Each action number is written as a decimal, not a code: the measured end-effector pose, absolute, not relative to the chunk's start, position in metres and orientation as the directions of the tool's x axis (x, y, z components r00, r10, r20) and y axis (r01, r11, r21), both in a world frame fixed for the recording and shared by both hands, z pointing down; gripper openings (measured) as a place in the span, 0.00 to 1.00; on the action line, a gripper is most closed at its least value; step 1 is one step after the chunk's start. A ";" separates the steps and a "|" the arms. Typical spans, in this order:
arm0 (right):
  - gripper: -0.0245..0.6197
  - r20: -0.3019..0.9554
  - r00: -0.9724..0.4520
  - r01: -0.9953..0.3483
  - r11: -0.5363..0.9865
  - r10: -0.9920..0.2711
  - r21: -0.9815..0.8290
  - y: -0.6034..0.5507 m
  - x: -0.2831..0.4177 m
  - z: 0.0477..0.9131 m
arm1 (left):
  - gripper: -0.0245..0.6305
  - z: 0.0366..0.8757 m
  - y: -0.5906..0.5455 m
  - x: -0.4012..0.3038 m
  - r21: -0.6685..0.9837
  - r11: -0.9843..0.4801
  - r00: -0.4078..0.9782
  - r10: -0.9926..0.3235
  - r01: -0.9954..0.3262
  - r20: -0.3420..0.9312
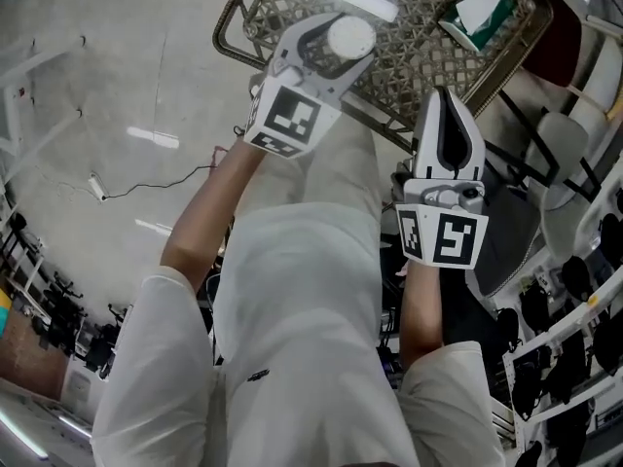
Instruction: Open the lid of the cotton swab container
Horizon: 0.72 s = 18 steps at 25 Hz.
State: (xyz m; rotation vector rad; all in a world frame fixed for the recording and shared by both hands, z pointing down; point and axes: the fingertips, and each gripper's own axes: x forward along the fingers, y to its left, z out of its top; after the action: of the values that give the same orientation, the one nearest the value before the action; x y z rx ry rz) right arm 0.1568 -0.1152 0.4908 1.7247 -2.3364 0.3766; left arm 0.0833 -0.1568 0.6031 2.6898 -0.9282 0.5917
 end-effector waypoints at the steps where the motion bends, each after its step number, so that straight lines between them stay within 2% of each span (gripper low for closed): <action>1: 0.04 0.312 -0.287 -0.958 0.280 -0.905 -0.070 -0.114 0.157 0.482 | 0.42 0.591 -0.153 0.082 0.093 -0.769 0.718 -0.537 -0.632 0.442; 11: 0.04 0.164 -0.314 -0.949 0.307 -0.935 -0.066 -0.091 0.152 0.390 | 0.42 0.487 -0.117 0.070 0.100 -0.773 0.737 -0.547 -0.627 0.397; 18: 0.04 0.167 -0.380 -0.918 0.393 -0.910 0.058 -0.071 0.131 0.349 | 0.42 0.428 -0.089 0.052 0.072 -0.761 0.725 -0.580 -0.645 0.371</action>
State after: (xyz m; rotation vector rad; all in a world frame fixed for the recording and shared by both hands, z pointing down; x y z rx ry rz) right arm 0.1306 -0.0710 0.3494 1.6403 -2.4749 0.0661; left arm 0.0518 -0.0893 0.4281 2.7327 -0.9808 0.4893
